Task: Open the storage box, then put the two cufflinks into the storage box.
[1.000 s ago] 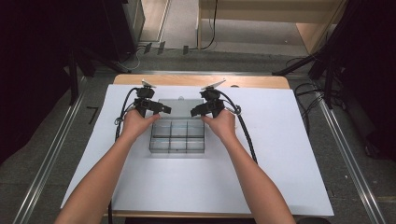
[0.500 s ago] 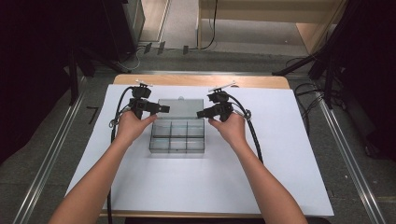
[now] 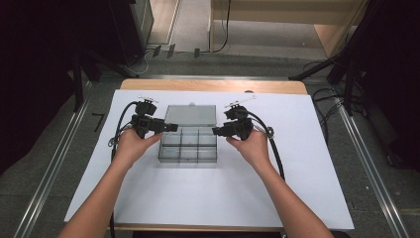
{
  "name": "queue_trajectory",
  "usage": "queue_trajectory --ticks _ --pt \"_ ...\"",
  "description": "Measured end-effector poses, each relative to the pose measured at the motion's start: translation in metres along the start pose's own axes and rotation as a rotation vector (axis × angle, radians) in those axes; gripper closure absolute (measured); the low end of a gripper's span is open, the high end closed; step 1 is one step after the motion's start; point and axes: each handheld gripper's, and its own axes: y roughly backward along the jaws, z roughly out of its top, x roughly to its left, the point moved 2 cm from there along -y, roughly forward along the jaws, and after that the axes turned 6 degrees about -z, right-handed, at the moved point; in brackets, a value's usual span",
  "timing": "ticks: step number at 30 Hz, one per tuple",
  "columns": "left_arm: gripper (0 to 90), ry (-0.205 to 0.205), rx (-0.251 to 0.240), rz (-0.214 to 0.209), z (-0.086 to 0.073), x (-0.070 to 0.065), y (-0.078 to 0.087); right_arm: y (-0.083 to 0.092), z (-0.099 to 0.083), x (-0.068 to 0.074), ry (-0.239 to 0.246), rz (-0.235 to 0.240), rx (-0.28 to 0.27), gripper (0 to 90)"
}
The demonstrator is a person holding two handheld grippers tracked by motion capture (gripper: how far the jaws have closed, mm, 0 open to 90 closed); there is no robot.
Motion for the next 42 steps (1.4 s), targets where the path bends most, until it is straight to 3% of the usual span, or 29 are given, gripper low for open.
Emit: queue_trajectory --ticks 8,15,24,29,42 --pt "29.5 -0.028 -0.025 0.013 -0.016 -0.008 0.009 0.011 -0.015 0.002 0.029 -0.004 0.011 49.5" --pt "30.9 -0.038 -0.041 0.024 -0.024 -0.007 0.014 0.016 -0.025 -0.005 0.019 0.004 0.032 52.7" --pt "31.9 -0.035 -0.045 -0.002 -0.024 -0.004 0.015 0.02 -0.027 -0.015 0.031 -0.029 0.046 55.1" --pt "32.2 -0.026 -0.048 0.005 -0.027 0.0 0.017 0.018 -0.029 -0.02 0.027 -0.025 0.091 55.5" --pt "32.6 -0.018 -0.037 0.004 -0.03 0.007 0.017 0.019 -0.036 -0.03 0.08 -0.08 0.19 54.9"
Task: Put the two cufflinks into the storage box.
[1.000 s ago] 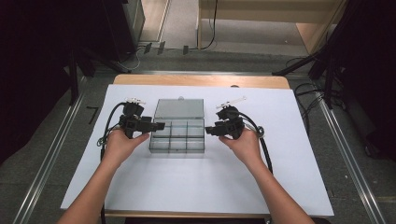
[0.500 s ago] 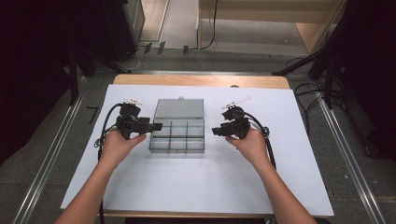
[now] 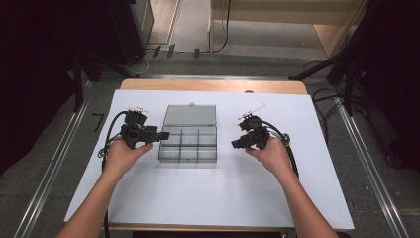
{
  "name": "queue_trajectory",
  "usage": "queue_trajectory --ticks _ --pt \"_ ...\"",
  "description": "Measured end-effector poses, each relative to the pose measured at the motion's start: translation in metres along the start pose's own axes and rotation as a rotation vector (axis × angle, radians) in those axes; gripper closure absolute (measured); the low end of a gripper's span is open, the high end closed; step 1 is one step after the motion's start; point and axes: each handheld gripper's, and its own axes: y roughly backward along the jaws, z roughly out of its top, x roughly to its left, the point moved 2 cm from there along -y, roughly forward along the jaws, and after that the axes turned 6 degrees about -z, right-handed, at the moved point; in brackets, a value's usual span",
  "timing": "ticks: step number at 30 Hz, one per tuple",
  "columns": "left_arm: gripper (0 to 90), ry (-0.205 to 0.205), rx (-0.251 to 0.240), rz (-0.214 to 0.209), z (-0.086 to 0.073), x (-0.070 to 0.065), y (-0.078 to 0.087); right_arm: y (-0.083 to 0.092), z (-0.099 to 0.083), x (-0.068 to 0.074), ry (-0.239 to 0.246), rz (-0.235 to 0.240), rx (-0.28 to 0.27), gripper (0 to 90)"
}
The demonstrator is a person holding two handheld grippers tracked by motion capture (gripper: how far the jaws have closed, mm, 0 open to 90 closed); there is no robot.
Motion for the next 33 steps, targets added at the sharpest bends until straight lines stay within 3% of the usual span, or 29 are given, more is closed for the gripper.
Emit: queue_trajectory --ticks 10,15,33 --pt "32.6 0.0 0.001 0.0 -0.001 0.002 0.0 -0.006 -0.006 -0.011 0.023 -0.045 0.103 57.3" --pt "32.6 -0.001 0.007 0.002 -0.001 0.003 -0.002 -0.009 -0.008 -0.014 0.047 -0.05 0.119 57.6" --pt "32.6 0.003 0.011 0.004 -0.003 0.005 -0.002 -0.023 -0.015 -0.026 0.043 -0.101 0.196 63.2"
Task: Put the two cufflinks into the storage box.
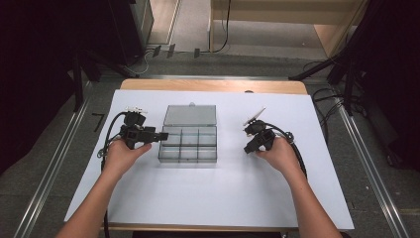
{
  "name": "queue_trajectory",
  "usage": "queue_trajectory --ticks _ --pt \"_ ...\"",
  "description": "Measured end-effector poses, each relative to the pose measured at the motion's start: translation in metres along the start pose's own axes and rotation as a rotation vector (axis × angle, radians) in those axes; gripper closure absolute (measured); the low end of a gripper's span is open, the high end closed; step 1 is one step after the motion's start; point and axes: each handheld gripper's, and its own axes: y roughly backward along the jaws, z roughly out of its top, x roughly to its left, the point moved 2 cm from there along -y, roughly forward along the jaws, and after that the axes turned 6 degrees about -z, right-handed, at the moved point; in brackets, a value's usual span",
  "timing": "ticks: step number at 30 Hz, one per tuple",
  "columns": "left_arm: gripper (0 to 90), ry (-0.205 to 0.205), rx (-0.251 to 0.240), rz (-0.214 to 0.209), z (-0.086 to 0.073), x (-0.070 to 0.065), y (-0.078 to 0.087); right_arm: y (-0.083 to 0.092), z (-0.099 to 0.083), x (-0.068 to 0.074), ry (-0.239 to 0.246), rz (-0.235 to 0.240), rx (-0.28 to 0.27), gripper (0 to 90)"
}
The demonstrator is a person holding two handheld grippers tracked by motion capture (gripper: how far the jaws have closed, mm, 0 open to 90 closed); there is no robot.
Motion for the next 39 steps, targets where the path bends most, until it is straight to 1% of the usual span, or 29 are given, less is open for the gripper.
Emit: queue_trajectory --ticks 2,4,7,9,12,13,17,22,25,32,33,36,39 --pt "32.6 0.0 -0.001 0.001 0.0 0.0 0.0 0.0 0.0 -0.002 -0.004 0.008 0.003 65.3" --pt "32.6 0.002 0.0 0.002 0.0 0.0 0.0 0.0 0.0 -0.002 0.006 -0.001 0.006 67.3" --pt "32.6 0.003 0.001 0.003 0.0 0.001 0.0 0.0 0.0 0.001 0.03 -0.04 0.012 70.5" --pt "32.6 0.003 0.0 0.003 0.0 0.001 0.0 0.0 0.001 0.003 0.027 -0.055 0.021 73.5" --pt "32.6 0.002 0.001 0.003 -0.001 0.001 0.0 0.0 0.001 0.005 0.018 -0.054 0.029 79.4" --pt "32.6 0.003 0.0 0.003 -0.001 0.001 0.0 0.0 0.001 0.005 0.017 -0.056 0.03 79.5" --pt "32.6 0.003 0.004 0.002 -0.001 0.001 0.0 0.0 0.002 0.004 -0.002 -0.051 0.031 80.0" --pt "32.6 0.009 -0.004 0.002 0.0 0.002 0.002 0.001 0.002 0.002 -0.015 -0.029 0.03 80.1" --pt "32.6 0.013 -0.007 0.002 0.0 0.003 0.002 0.002 0.003 0.002 -0.021 -0.002 0.024 80.2" --pt "32.5 0.013 -0.009 0.0 0.0 0.004 0.004 0.006 0.004 0.004 -0.015 0.006 0.005 80.1" --pt "32.6 0.013 -0.01 0.002 0.0 0.004 0.004 0.008 0.004 0.005 -0.019 0.006 -0.001 80.1" --pt "32.6 0.013 -0.014 0.005 0.0 0.004 0.005 0.012 0.005 0.007 -0.006 0.012 -0.015 80.0" --pt "32.6 0.013 -0.012 0.003 0.0 0.004 0.005 0.016 0.007 0.01 -0.004 0.017 -0.029 80.0"
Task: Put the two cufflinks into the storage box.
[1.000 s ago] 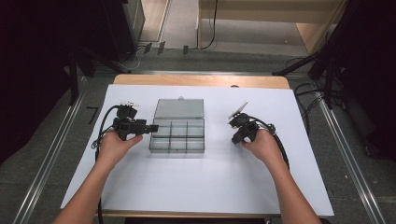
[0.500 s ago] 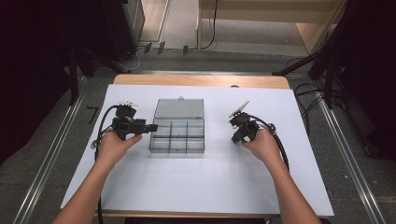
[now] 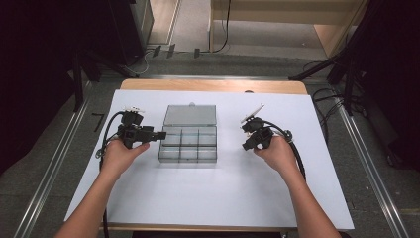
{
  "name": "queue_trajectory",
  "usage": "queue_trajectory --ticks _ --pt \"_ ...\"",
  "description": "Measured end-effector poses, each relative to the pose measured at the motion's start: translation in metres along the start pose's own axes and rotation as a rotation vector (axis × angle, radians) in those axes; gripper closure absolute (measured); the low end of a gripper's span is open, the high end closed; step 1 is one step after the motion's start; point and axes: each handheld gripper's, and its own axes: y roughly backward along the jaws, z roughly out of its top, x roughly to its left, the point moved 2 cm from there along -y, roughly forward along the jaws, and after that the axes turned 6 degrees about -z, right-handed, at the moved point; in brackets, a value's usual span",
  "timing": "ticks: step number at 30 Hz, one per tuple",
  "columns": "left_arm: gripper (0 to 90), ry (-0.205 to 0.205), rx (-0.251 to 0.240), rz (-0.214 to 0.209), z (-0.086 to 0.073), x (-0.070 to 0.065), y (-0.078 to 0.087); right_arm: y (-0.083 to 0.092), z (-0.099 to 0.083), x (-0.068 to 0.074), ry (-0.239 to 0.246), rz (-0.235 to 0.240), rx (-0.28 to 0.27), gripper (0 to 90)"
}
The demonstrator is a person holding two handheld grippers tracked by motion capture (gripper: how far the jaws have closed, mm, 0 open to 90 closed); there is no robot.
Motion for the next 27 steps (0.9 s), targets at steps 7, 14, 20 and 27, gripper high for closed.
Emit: queue_trajectory --ticks 7,14,20,27 --pt "32.6 0.002 -0.004 0.001 -0.002 0.0 0.003 0.008 0.005 0.01 0.013 0.03 -0.03 80.0" --pt "32.6 0.007 -0.008 0.005 -0.006 0.001 0.007 0.014 0.012 0.02 0.038 0.058 -0.049 80.0" --pt "32.6 0.014 -0.011 0.01 -0.009 0.002 0.011 0.018 0.017 0.025 0.042 0.08 -0.066 80.0" --pt "32.7 0.01 -0.018 0.015 -0.013 0.0 0.014 0.023 0.024 0.035 0.059 0.103 -0.092 80.0"
